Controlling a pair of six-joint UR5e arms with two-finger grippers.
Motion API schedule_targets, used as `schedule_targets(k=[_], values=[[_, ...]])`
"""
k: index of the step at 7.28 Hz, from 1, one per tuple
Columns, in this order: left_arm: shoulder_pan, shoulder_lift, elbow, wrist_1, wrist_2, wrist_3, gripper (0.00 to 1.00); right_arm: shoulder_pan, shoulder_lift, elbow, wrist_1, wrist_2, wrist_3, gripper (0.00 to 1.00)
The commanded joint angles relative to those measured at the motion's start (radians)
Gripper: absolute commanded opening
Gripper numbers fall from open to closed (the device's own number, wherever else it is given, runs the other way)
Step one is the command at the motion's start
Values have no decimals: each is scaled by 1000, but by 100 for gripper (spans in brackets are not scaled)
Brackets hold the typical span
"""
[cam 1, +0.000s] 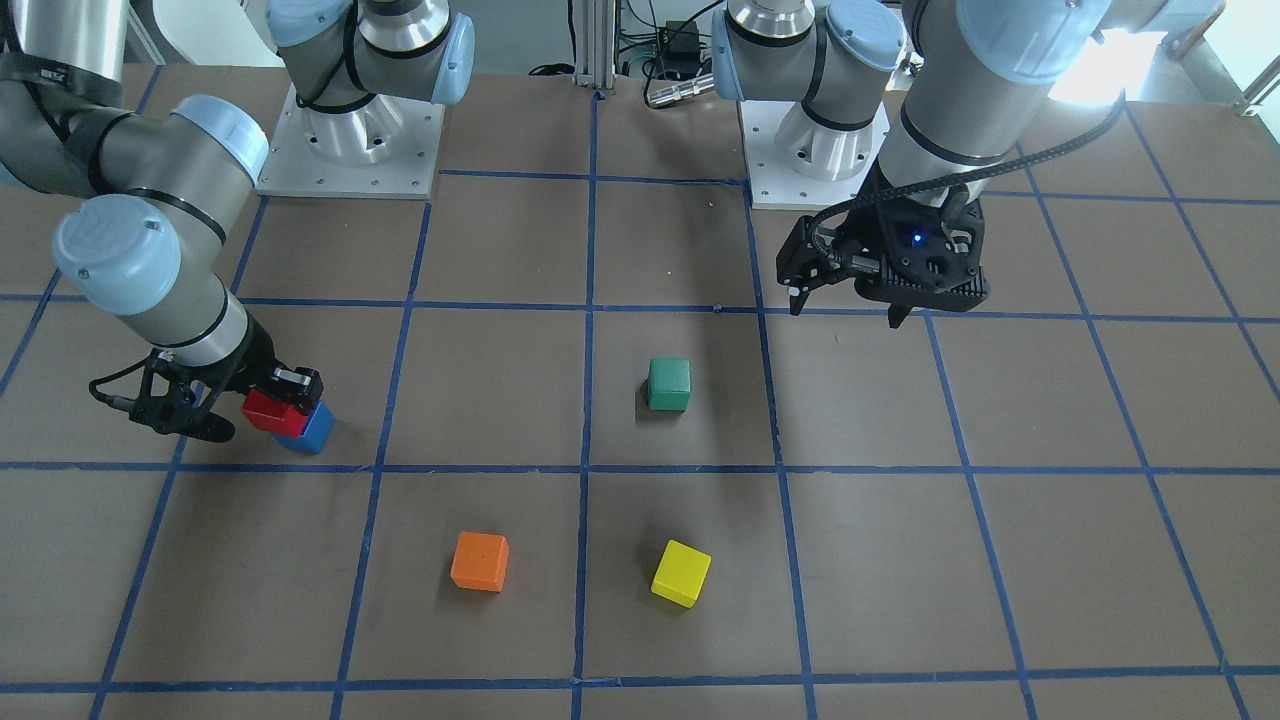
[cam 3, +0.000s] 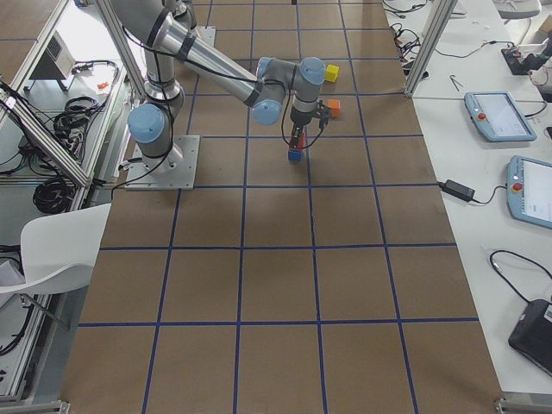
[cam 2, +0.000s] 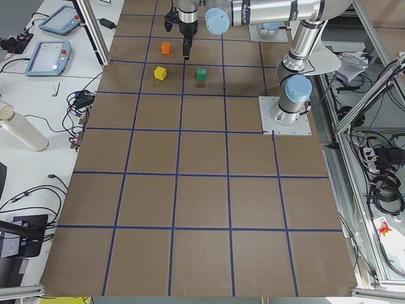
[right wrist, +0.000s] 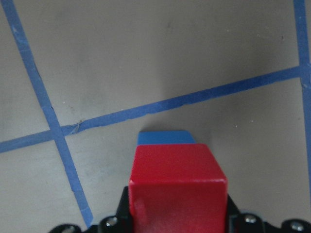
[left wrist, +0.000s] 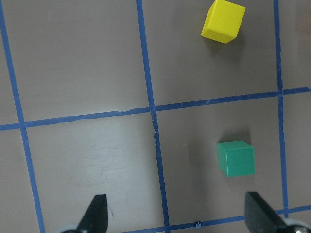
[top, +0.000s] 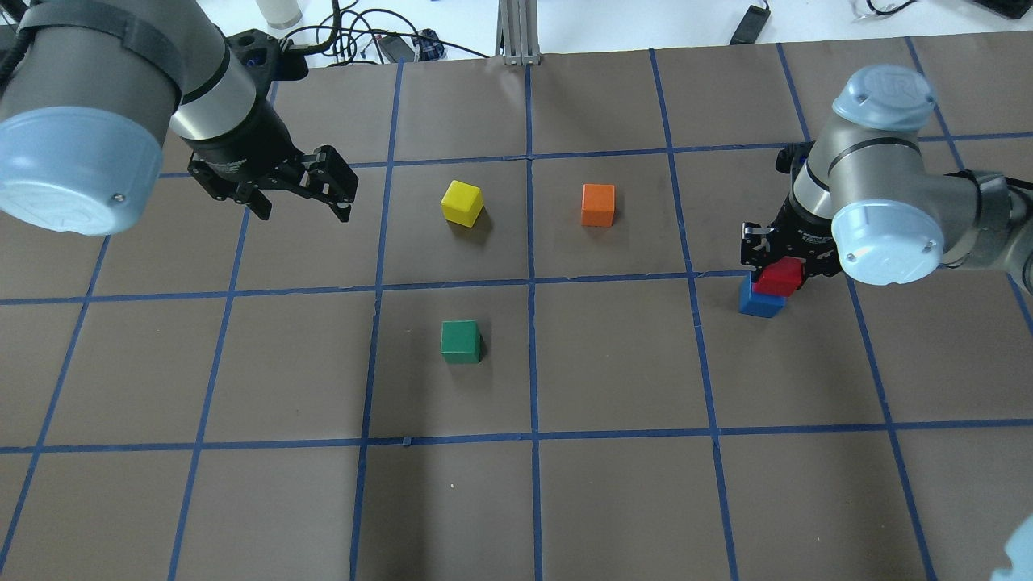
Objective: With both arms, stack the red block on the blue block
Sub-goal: 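Lower the red cube onto the blue cube with the right gripper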
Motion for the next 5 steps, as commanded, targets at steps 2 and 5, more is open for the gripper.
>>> schedule_targets(k=[2,5], values=[[0,0,0,0,0,0,100,0,4,2,-17,-3,-2,6],[0,0,3,0,0,-3,100,2,0,13,-2,2,13,5]])
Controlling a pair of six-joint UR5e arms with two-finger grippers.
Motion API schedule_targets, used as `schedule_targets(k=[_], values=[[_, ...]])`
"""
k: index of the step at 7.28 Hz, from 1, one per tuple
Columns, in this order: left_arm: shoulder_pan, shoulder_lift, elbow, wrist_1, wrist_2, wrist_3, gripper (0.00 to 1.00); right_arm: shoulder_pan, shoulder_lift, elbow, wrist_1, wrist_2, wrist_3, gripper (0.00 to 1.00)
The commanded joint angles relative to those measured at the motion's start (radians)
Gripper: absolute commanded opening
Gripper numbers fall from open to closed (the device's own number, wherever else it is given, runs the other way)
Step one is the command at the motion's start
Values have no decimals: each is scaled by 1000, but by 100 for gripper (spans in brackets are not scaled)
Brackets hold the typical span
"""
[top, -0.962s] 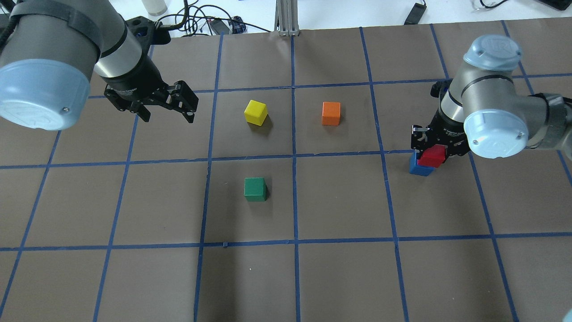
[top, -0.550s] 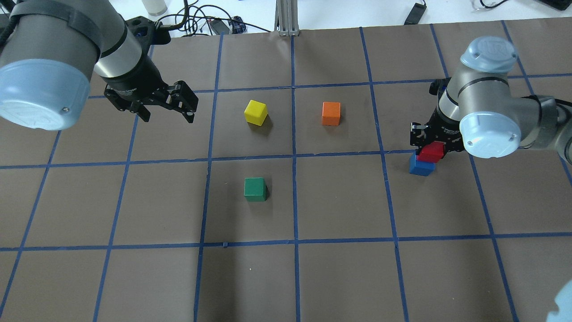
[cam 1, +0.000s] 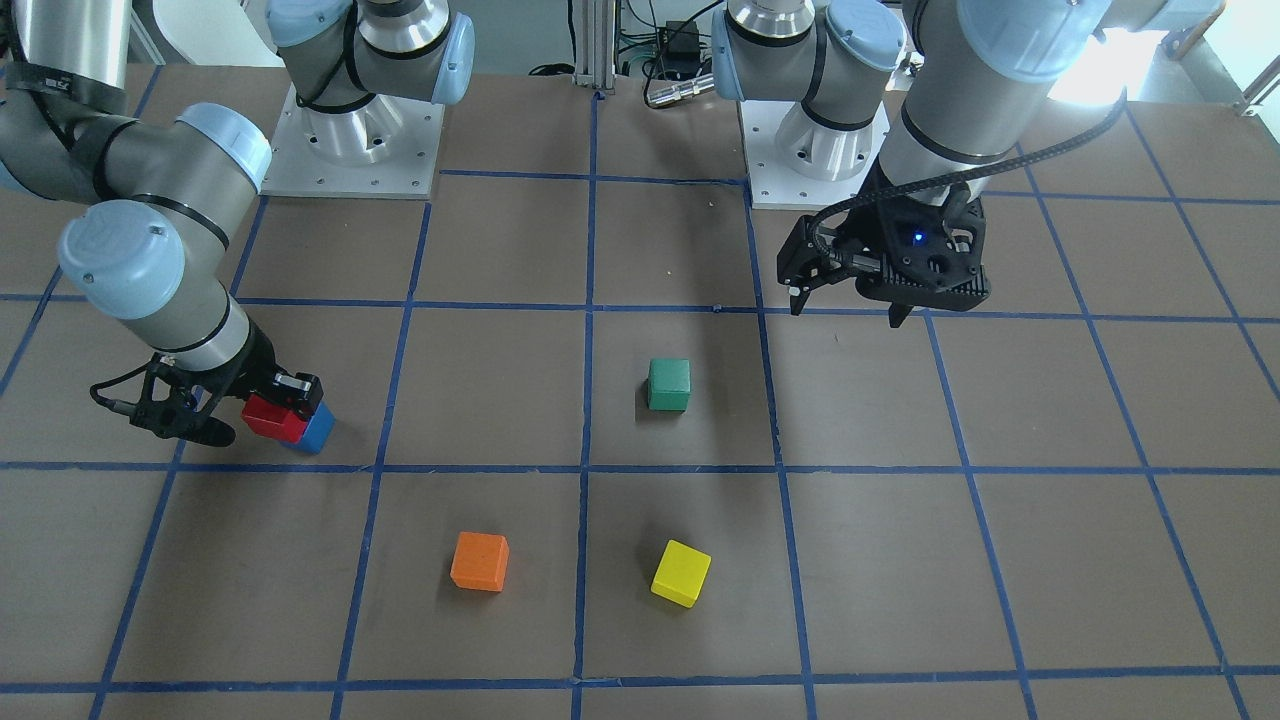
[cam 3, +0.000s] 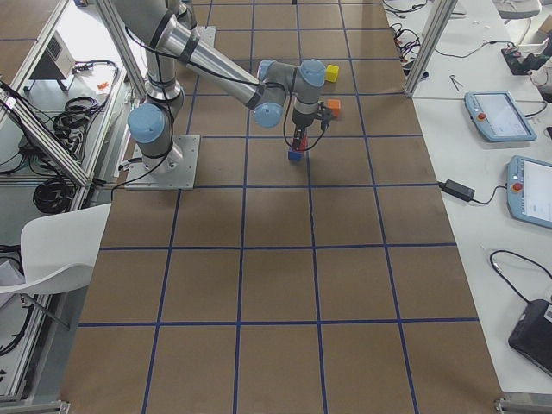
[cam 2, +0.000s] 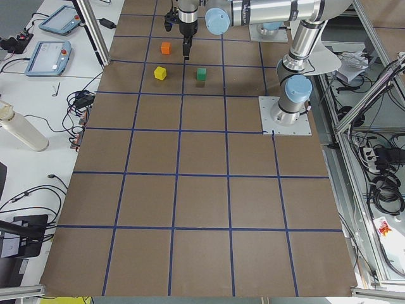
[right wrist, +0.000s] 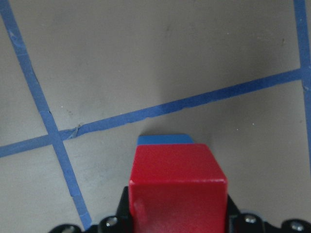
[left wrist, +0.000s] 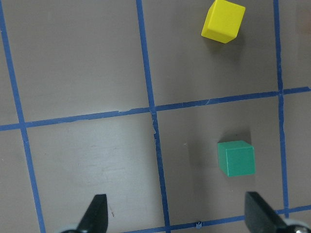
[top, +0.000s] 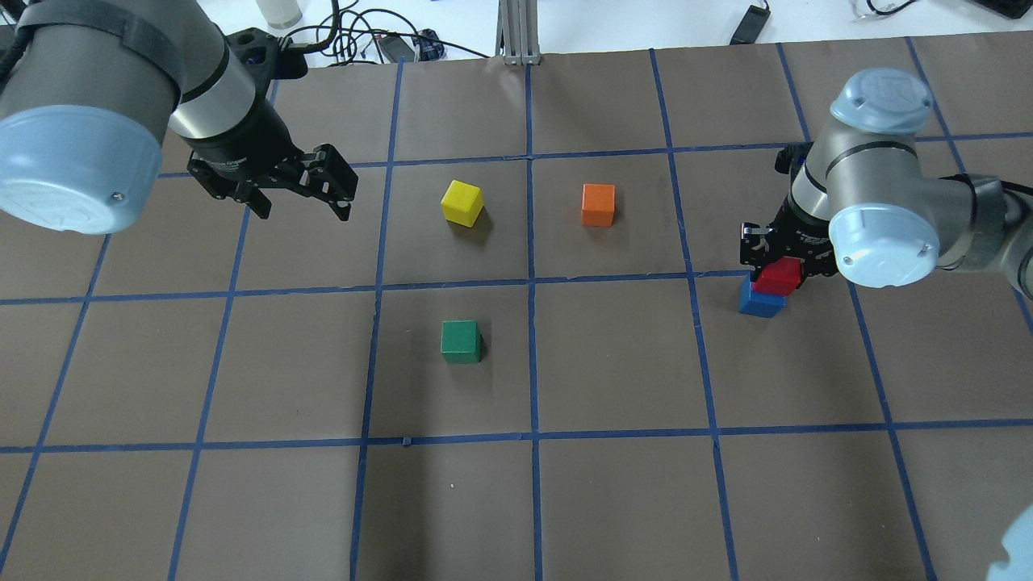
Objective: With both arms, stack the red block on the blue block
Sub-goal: 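Lower the red cube onto the blue cube with the right gripper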
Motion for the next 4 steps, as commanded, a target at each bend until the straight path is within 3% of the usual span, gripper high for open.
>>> schedule_targets(k=[1,4], values=[[0,0,0,0,0,0,100,1,-2,5,3,2,3,5],[0,1,0,0,0,1,100,1,2,7,2,5,1,7]])
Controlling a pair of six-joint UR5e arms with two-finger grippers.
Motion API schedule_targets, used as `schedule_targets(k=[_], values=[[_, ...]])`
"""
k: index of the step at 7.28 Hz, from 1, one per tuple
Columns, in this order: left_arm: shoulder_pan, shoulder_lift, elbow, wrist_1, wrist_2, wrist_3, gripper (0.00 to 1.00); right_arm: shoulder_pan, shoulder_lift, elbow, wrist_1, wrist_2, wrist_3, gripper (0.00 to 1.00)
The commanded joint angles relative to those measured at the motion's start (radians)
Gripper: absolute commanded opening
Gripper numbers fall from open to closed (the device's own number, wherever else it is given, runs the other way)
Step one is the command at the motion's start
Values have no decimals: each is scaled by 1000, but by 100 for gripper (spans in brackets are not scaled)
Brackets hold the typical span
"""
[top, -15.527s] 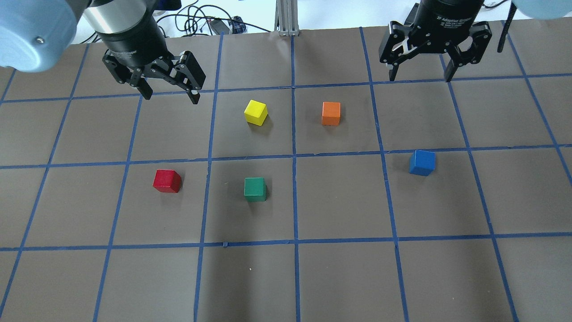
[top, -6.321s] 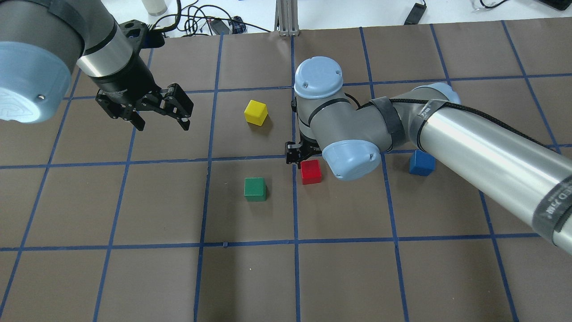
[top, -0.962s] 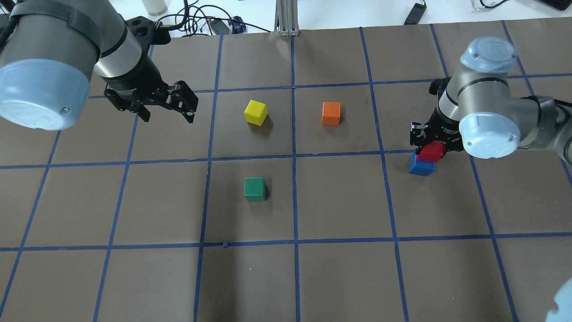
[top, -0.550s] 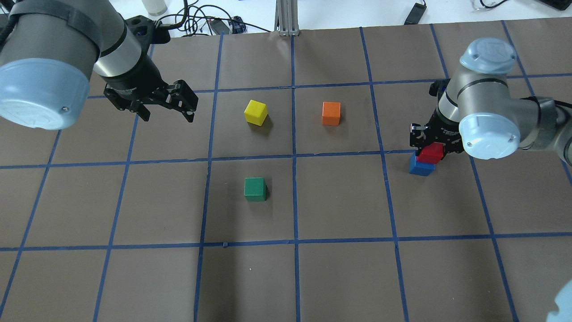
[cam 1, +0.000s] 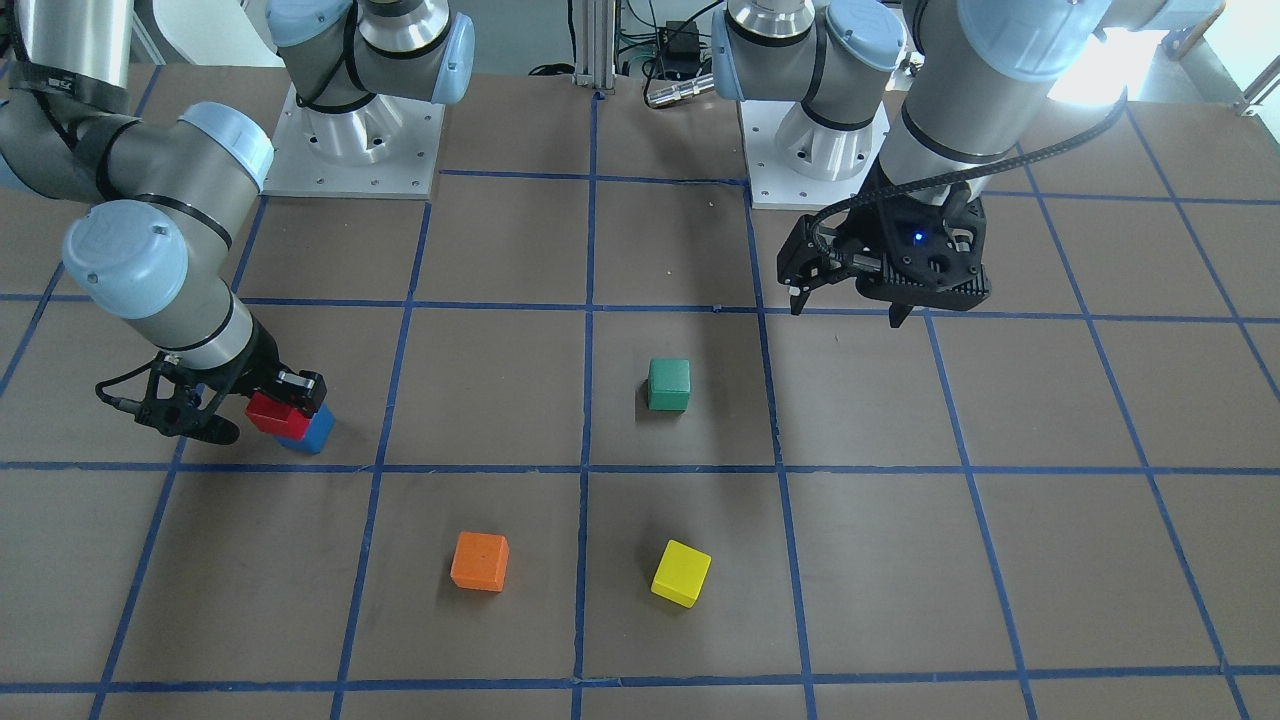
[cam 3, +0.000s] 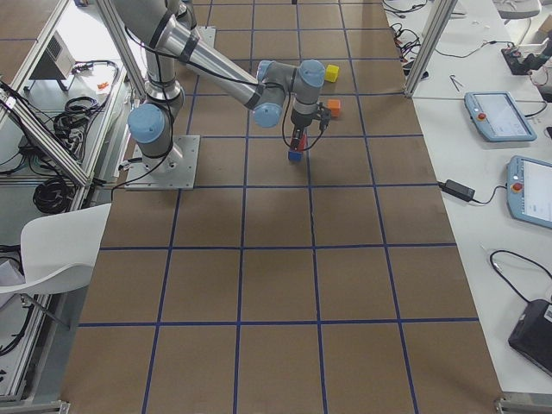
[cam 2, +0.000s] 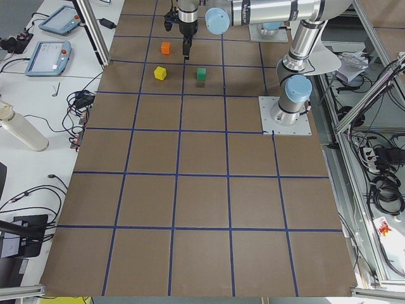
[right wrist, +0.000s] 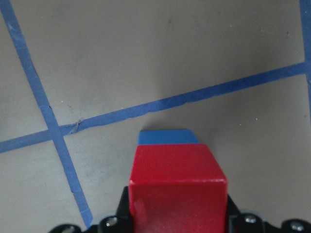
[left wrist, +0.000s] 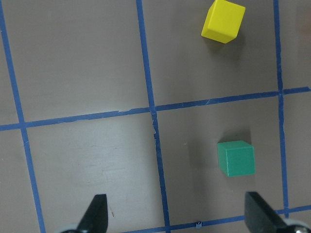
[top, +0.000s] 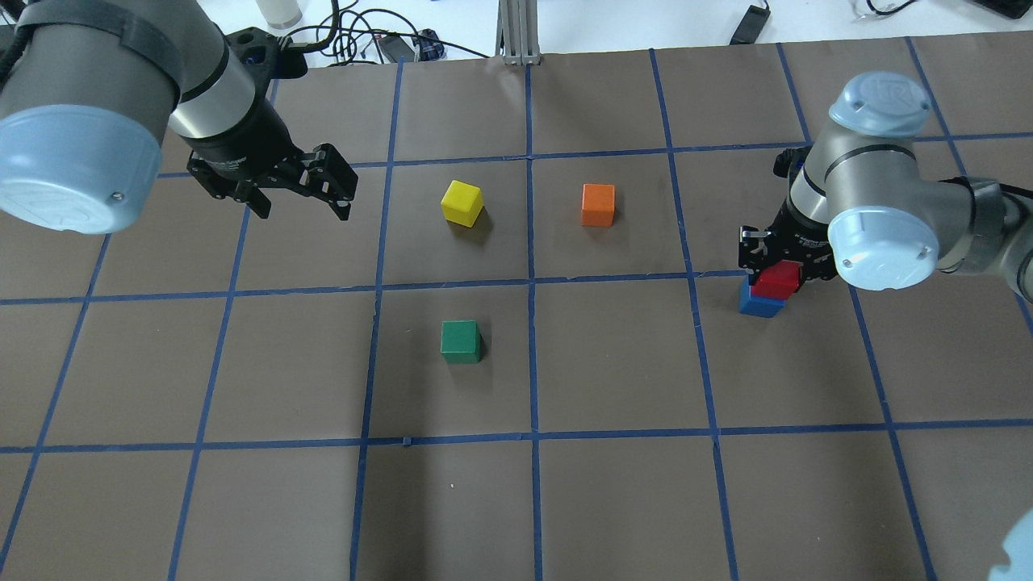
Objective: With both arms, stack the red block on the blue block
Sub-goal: 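Lower the red cube onto the blue cube with the right gripper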
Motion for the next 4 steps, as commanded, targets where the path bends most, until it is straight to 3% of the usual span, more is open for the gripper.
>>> schedule_targets(k=[1,3,4], values=[[0,0,0,0,0,1,100,0,3,0,-1,6,0,15],[0,0,2,0,0,1,100,0,4,0,-4,-2,-5,58],[0,1,0,0,0,-1,100,0,3,0,-2,-3,-3,92]])
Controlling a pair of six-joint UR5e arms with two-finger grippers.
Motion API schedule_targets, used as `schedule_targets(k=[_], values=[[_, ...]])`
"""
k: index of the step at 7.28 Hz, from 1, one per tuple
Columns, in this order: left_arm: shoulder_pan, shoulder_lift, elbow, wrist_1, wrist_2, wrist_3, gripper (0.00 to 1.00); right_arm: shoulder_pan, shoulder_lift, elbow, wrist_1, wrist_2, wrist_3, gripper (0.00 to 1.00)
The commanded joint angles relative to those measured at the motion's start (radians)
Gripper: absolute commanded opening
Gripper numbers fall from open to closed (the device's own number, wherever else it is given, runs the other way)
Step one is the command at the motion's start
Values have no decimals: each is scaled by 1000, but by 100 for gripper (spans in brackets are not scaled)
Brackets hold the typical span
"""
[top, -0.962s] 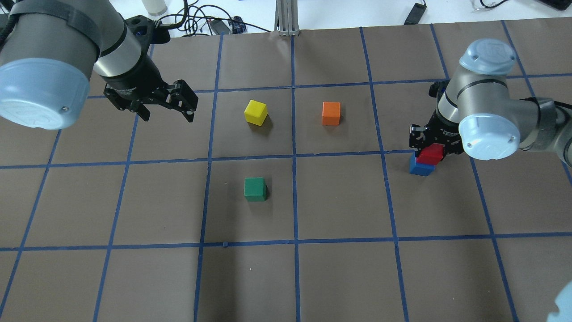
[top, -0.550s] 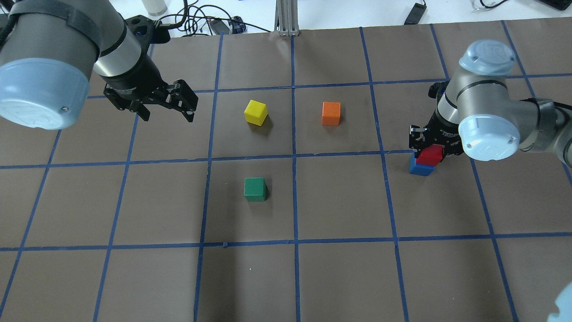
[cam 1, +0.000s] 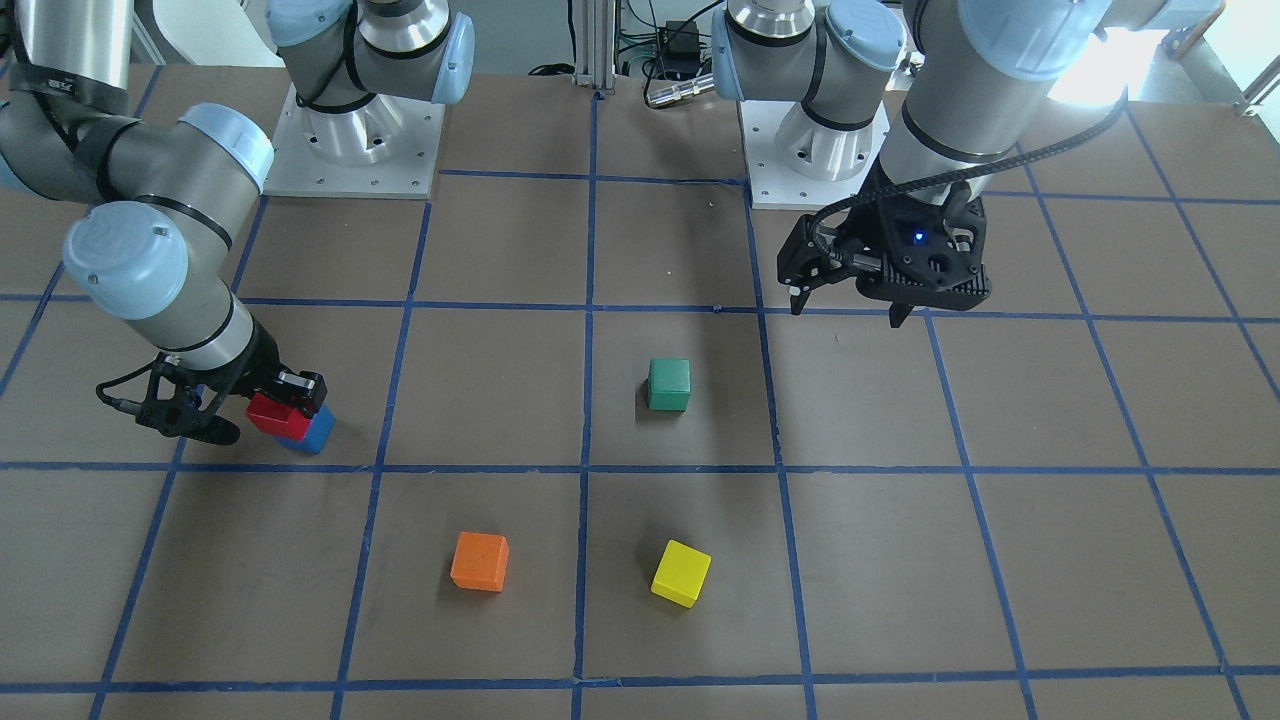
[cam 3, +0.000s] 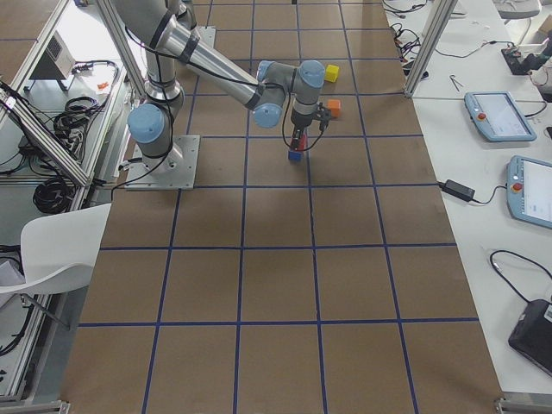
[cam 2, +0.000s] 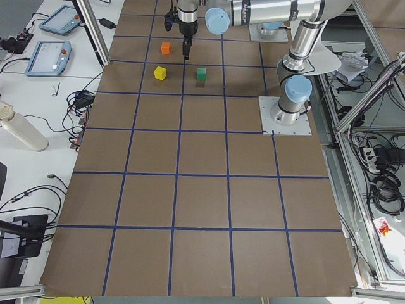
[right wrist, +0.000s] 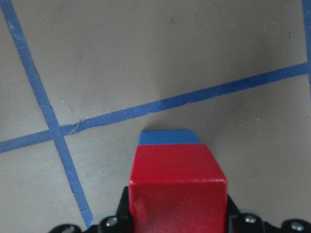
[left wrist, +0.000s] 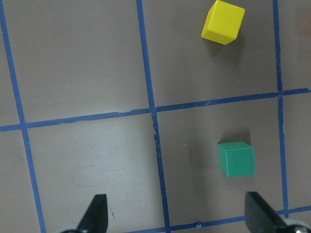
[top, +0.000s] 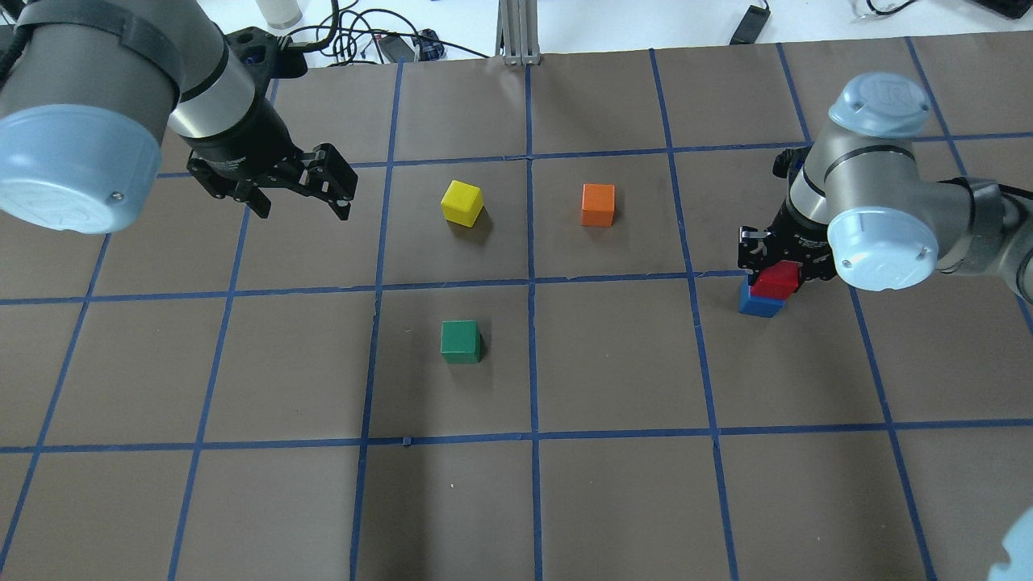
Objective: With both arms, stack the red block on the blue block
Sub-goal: 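Lower the red cube onto the blue cube with the right gripper, then open the right gripper and lift it away from the stack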
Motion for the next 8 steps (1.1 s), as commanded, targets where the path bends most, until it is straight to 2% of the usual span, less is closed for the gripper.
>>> schedule_targets(k=[1,3,5,6,7,8], values=[[0,0,1,0,0,-3,100,0,-1,0,3,-2,2,100],[0,0,4,3,0,-5,100,0,-10,-5,14,-5,2,100],[0,0,4,3,2,2,100,1,-76,-75,121,-8,-10,100],[0,3,-2,3,2,3,100,5,-128,-168,311,3,-13,100],[0,3,1,3,11,3,100,23,-147,-260,406,7,-13,100],[0,6,5,5,14,3,100,73,-161,-317,451,6,-10,100]])
